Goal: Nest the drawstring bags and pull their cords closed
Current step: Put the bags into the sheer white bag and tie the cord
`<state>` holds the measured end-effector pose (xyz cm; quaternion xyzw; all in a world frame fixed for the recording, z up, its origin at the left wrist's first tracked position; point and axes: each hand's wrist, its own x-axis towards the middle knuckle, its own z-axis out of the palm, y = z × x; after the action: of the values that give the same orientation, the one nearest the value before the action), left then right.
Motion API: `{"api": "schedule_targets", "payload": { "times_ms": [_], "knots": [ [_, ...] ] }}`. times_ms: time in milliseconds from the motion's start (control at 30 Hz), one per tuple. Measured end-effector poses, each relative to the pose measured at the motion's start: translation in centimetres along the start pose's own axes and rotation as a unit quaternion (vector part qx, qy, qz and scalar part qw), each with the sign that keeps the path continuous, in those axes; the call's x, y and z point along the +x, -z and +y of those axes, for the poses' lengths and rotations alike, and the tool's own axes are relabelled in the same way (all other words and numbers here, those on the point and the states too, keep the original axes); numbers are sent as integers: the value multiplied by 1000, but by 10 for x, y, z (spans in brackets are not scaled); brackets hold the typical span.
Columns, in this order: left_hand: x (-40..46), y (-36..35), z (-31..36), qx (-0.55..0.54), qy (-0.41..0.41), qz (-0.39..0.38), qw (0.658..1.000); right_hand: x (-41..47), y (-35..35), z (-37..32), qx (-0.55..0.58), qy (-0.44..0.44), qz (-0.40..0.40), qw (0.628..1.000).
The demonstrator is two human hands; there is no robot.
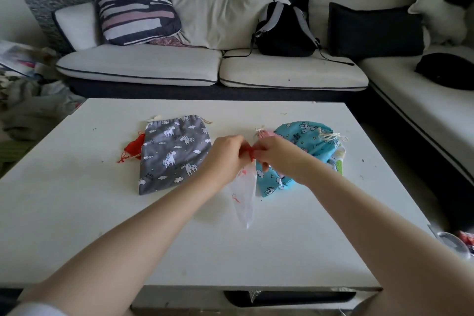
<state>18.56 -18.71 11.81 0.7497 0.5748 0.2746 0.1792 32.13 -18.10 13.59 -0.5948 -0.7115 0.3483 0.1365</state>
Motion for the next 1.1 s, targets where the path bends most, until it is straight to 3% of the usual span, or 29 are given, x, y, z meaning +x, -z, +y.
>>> {"api": "schedule_targets", "payload": {
  "times_ms": [100,233,333,467,600,733,833,900,967,1100],
  "knots": [
    [2,-5,-3,-31,-30,18,999,-2,9,5,280,-48,-46,958],
    [9,-5,-8,-6,-83,107,991,-1,14,10,400,-72,-34,913],
    [11,-1,-6,-1,-124,104,987,-1,19,13,418,-97,-8,903],
    [9,-4,-1,18,-99,37,994,0,16,15,396,-111,-2,911],
    [12,-8,2,37,-93,58,993,0,12,14,401,-100,10,910],
    [17,-10,-2,131,-138,59,980,1,13,14,431,-82,28,898],
    [22,-9,-2,228,-207,76,948,2,14,17,422,-66,34,903],
    [25,-10,-3,290,-178,45,939,4,14,21,404,-65,59,911],
    [26,-10,-10,345,-97,7,934,5,14,27,407,-76,104,904],
    [27,-15,-20,368,14,-69,927,8,9,34,400,-78,121,905]
  ]
}}
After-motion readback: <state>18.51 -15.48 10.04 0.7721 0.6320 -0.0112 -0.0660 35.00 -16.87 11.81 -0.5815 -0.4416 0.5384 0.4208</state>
